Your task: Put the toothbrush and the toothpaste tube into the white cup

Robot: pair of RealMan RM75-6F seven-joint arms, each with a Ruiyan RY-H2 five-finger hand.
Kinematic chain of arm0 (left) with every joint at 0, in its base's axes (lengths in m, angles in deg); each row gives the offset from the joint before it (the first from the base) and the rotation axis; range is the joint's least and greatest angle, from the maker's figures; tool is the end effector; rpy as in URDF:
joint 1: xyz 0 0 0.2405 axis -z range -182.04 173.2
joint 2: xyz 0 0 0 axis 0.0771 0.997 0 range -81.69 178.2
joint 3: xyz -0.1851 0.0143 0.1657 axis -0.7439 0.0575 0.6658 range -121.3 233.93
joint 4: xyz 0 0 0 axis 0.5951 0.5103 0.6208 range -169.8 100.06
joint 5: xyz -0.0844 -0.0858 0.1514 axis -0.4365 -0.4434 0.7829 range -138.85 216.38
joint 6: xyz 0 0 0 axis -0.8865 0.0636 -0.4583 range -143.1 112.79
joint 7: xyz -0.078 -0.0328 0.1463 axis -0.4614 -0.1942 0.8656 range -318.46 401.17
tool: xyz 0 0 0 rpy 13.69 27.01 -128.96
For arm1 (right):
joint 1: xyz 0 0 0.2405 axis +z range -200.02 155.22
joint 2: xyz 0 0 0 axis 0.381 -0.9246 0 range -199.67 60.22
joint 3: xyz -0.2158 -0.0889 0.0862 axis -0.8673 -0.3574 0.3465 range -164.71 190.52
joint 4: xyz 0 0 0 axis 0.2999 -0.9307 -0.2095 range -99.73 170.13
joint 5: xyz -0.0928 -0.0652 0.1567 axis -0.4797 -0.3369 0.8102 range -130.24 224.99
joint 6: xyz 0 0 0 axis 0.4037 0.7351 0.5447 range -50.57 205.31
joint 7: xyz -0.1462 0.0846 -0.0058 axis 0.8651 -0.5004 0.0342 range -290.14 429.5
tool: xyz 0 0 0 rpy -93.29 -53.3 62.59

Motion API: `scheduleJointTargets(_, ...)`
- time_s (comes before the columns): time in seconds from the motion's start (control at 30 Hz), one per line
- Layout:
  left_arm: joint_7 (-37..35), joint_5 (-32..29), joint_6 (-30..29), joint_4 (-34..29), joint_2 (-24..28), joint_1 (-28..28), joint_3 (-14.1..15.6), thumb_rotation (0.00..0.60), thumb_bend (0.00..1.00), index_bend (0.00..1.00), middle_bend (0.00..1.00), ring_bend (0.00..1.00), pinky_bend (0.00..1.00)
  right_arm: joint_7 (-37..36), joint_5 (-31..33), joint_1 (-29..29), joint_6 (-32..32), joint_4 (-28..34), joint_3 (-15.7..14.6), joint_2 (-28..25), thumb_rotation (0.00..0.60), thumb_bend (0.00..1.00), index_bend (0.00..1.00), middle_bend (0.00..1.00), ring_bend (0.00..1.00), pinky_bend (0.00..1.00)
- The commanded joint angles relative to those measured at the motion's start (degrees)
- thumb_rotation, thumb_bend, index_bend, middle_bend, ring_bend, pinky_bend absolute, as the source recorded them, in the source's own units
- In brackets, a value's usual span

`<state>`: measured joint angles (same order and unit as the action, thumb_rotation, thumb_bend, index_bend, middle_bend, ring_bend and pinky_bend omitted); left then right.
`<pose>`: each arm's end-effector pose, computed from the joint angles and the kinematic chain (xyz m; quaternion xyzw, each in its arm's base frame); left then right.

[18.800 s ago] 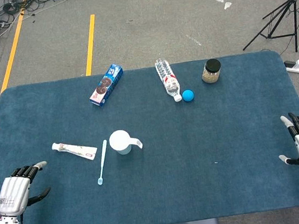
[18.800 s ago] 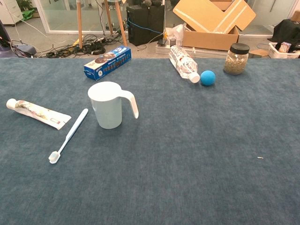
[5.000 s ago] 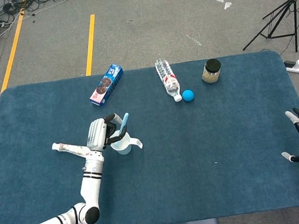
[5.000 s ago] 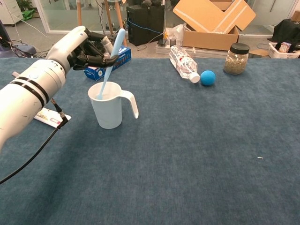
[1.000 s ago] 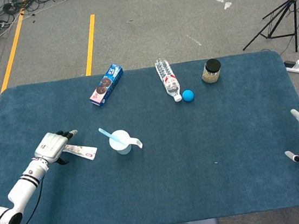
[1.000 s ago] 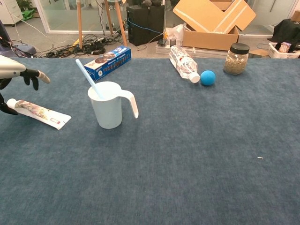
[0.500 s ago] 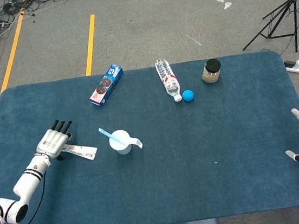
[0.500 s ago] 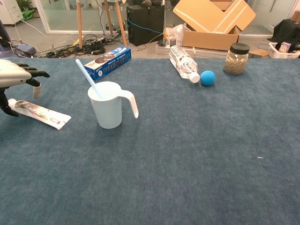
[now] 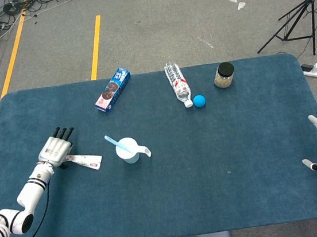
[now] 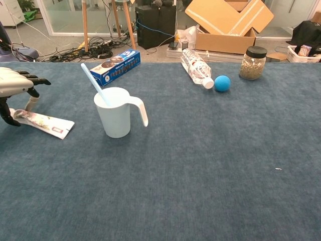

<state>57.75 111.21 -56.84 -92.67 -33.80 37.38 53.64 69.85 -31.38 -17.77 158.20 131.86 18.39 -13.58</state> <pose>-0.2770 0.4070 0.0577 -0.8026 -0.2484 -0.1423 0.5234 -0.3111 -0.2100 0.2117 0.5702 -0.4037 0.3452 0.6266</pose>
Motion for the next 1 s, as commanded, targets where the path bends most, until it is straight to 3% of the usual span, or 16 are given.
scheduleJointTargets(0.03, 0.1, -0.3, 0.0, 0.1, -0.1, -0.1, 0.0, 0.600, 0.07, 0.55, 0.00, 0.00, 0.00, 0.0, 0.0, 0.0, 0.0, 0.0, 0.0, 0.0, 0.600, 0.00, 0.03, 0.04, 0.06, 0.50)
scheduleJointTargets(0.2, -0.4, -0.5, -0.1, 0.4, -0.3, -0.3, -0.1, 0.600, 0.07, 0.54, 0.00, 0.00, 0.00, 0.2, 0.1, 0.1, -0.2, 0.0, 0.0, 0.1, 0.600, 0.00, 0.03, 0.04, 0.06, 0.50)
scheduleJointTargets(0.43, -1.2, -0.3, -0.5, 1.0, -0.7, -0.4, -0.3, 0.600, 0.07, 0.44, 0.00, 0.00, 0.00, 0.4, 0.2, 0.2, -0.4, -0.1, 0.0, 0.2, 0.600, 0.00, 0.03, 0.04, 0.06, 0.50)
scheduleJointTargets(0.67, -1.6, -0.6, -0.1, 1.9, -1.5, -0.3, -0.4, 0.600, 0.07, 0.43, 0.00, 0.00, 0.00, 0.4, 0.2, 0.2, -0.6, -0.1, -0.1, 0.2, 0.600, 0.00, 0.03, 0.04, 0.06, 0.50)
scheduleJointTargets(1.0, -1.4, -1.3, 0.8, 3.4, -2.7, -0.1, -0.6, 0.600, 0.29, 0.45, 0.00, 0.00, 0.00, 0.4, 0.4, 0.2, -0.8, 0.2, -0.1, 0.0, 0.600, 0.00, 0.03, 0.04, 0.06, 0.50)
